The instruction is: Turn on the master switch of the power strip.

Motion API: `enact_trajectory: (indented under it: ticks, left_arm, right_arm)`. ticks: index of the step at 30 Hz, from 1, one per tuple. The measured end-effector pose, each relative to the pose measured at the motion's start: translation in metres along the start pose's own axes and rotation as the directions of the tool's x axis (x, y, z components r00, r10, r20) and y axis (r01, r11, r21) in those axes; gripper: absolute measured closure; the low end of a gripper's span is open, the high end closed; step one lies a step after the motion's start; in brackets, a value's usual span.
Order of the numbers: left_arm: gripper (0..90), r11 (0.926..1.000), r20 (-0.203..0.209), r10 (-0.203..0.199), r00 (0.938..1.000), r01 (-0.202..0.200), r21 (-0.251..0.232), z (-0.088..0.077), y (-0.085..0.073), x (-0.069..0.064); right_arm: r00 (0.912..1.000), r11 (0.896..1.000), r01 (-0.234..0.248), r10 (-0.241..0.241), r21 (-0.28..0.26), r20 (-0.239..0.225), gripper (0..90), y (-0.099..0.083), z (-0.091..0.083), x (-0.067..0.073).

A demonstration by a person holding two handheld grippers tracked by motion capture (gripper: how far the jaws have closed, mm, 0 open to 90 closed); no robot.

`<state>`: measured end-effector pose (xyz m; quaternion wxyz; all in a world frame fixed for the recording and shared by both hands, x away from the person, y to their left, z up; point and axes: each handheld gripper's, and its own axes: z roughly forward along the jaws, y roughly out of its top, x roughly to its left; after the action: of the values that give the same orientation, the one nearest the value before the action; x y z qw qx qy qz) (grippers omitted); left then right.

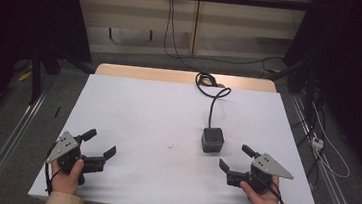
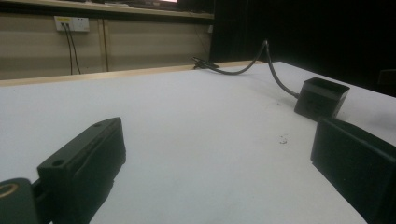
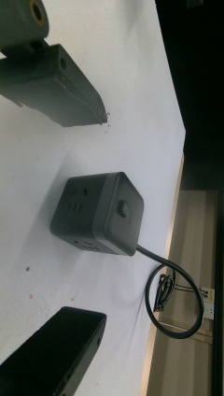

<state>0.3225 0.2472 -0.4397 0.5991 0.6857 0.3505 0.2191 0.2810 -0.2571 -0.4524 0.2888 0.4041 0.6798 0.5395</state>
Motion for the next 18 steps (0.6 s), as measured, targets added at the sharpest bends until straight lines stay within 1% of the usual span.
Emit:
enact_trajectory:
  ticks: [6, 9, 11, 13, 16, 18]
  left_arm:
    - [2.8, 1.0, 0.006, -0.005, 1.0, 0.005, -0.002, 0.002, 0.0, 0.0]
    - [2.8, 0.9999, 0.009, -0.01, 0.9999, 0.01, -0.003, 0.004, 0.0, -0.001]
    - [2.8, 1.0, 0.012, 0.0, 0.9999, 0.0, 0.004, 0.004, 0.0, -0.001]
    - [2.8, 1.0, 0.015, -0.005, 0.9999, 0.005, 0.003, 0.004, -0.001, -0.002]
    - [2.8, 1.0, 0.015, -0.009, 0.9999, 0.009, 0.001, 0.003, -0.001, -0.001]
    - [2.8, 1.0, 0.014, -0.009, 0.9999, 0.009, 0.001, 0.004, -0.001, -0.001]
  right_arm:
    - [1.0, 1.0, -0.006, 0.005, 0.007, 0.006, 5.8, 0.001, 0.002, -0.003]
    - [1.0, 1.0, -0.005, 0.005, 0.011, 0.007, 7.2, 0.005, 0.003, -0.004]
    - [1.0, 1.0, 0.0, 0.0, 0.01, 0.008, 7.9, 0.008, 0.004, -0.004]
    - [0.9999, 1.0, -0.008, 0.007, 0.008, 0.011, 8.3, 0.01, 0.007, -0.003]
    - [0.9998, 1.0, 0.012, -0.012, 0.015, 0.014, 8.4, 0.013, 0.011, -0.002]
    - [0.9999, 1.0, 0.005, -0.006, 0.016, 0.01, 9.1, 0.013, 0.013, -0.001]
